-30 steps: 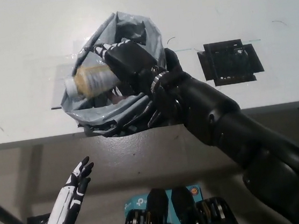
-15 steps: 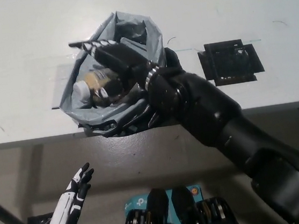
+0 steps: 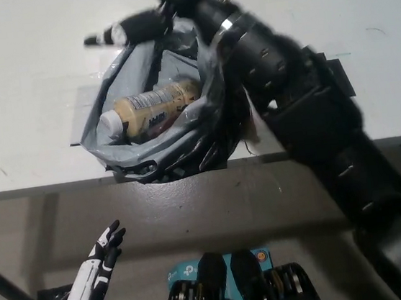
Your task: Use the right hand to pick up a bottle of protein shake and place it into a plastic bag on the left side
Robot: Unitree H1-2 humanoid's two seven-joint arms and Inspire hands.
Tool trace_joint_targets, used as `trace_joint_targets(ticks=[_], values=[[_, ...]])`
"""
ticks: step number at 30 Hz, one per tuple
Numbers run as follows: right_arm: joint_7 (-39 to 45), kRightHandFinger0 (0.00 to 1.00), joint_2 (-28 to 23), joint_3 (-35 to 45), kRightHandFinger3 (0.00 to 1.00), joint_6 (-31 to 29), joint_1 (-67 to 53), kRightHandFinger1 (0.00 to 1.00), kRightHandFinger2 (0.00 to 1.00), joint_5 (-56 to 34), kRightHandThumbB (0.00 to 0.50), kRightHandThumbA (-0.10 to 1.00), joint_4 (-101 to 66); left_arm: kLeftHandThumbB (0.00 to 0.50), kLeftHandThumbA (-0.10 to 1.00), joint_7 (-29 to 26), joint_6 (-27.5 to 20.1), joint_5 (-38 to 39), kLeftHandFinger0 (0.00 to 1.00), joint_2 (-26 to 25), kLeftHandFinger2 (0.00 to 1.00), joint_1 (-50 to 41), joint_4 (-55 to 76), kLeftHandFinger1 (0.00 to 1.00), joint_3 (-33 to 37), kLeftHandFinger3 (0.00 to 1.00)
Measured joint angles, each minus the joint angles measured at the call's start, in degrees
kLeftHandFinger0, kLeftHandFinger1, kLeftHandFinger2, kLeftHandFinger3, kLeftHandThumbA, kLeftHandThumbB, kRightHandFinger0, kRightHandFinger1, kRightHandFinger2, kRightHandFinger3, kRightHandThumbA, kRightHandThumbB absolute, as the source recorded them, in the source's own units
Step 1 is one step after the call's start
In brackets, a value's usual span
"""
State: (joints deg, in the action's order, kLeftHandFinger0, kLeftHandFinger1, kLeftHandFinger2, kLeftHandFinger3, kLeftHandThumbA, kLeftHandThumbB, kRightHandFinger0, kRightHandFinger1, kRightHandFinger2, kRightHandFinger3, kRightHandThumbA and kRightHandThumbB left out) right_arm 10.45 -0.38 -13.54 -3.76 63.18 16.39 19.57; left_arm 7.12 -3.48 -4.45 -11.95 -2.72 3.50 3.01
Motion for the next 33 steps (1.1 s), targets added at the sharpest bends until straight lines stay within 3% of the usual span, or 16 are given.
trace_joint_targets(ticks=[6, 9, 11, 13, 16, 18, 20, 21, 22, 25, 28, 33], values=[[0.50, 1.00, -4.62, 3.81, 1.00, 2.63, -2.03, 1.00, 1.00, -2.80, 0.483, 1.00, -11.30, 0.160, 1.00, 0.00, 0.23, -0.01, 1.00, 0.00, 1.00, 0.39, -0.12, 1.00, -0.09, 1.00], [0.54, 1.00, -7.18, 5.79, 1.00, 3.67, -4.88, 1.00, 1.00, -4.02, 0.467, 0.90, -17.09, 0.132, 1.00, 0.00, 0.32, 0.00, 1.00, -0.01, 1.00, 0.66, -0.22, 1.00, -0.20, 1.00], [0.53, 1.00, -9.13, 7.21, 1.00, 4.29, -7.64, 1.00, 1.00, -4.77, 0.468, 0.97, -20.77, 0.123, 1.00, 0.00, 0.38, 0.01, 1.00, 0.00, 1.00, 0.97, -0.31, 1.00, -0.28, 1.00], [0.51, 1.00, -10.79, 8.63, 1.00, 4.54, -10.70, 1.00, 1.00, -5.61, 0.488, 0.97, -24.52, 0.123, 1.00, 0.00, 0.39, 0.02, 1.00, -0.01, 1.00, 1.41, -0.45, 1.00, -0.32, 1.00], [0.45, 1.00, -12.55, 10.29, 1.00, 4.89, -15.67, 1.00, 1.00, -6.57, 0.454, 0.94, -29.28, 0.127, 1.00, 0.00, 0.40, 0.04, 1.00, -0.01, 1.00, 2.00, -0.91, 1.00, -0.39, 1.00], [0.36, 1.00, -13.18, 11.19, 1.00, 4.95, -19.50, 1.00, 1.00, -7.12, 0.385, 0.94, -32.51, 0.129, 1.00, 0.00, 0.40, 0.05, 1.00, 0.04, 1.00, 2.38, -1.28, 1.00, -0.42, 1.00], [0.28, 1.00, -13.13, 11.77, 1.00, 4.91, -26.33, 1.00, 1.00, -7.96, 0.380, 0.95, -37.21, 0.140, 1.00, 0.00, 0.40, 0.07, 1.00, 0.07, 1.00, 2.56, -1.81, 1.00, -0.44, 1.00], [0.22, 1.00, -12.94, 11.82, 1.00, 4.69, -30.18, 1.00, 1.00, -8.40, 0.427, 0.98, -39.82, 0.141, 1.00, 0.00, 0.40, 0.11, 1.00, 0.12, 1.00, 2.57, -1.92, 1.00, -0.44, 1.00], [0.15, 1.00, -12.63, 11.82, 1.00, 4.29, -33.95, 1.00, 1.00, -8.82, 0.430, 0.98, -42.14, 0.140, 1.00, 0.00, 0.39, 0.16, 1.00, 0.12, 1.00, 2.55, -1.96, 1.00, -0.48, 1.00], [-0.13, 1.00, -10.58, 11.69, 1.00, 2.42, -45.76, 1.00, 1.00, -9.90, 0.377, 0.98, -46.45, 0.144, 1.00, 0.00, 0.39, 0.39, 1.00, 0.09, 1.00, 2.33, -1.96, 1.00, -0.79, 1.00], [-0.53, 1.00, -8.60, 11.58, 1.00, -0.18, -54.98, 1.00, 1.00, -10.72, 0.368, 0.99, -46.58, 0.152, 1.00, 0.01, 0.40, 0.70, 1.00, 0.04, 1.00, 2.43, -1.93, 1.00, -1.17, 1.00], [-1.14, 1.00, -6.43, 11.47, 1.00, -4.28, -59.95, 1.00, 1.00, -11.51, 0.345, 0.92, -41.17, 0.147, 1.00, 0.03, 0.42, 1.30, 1.00, 0.10, 1.00, 3.40, -1.58, 1.00, -1.39, 1.00]])
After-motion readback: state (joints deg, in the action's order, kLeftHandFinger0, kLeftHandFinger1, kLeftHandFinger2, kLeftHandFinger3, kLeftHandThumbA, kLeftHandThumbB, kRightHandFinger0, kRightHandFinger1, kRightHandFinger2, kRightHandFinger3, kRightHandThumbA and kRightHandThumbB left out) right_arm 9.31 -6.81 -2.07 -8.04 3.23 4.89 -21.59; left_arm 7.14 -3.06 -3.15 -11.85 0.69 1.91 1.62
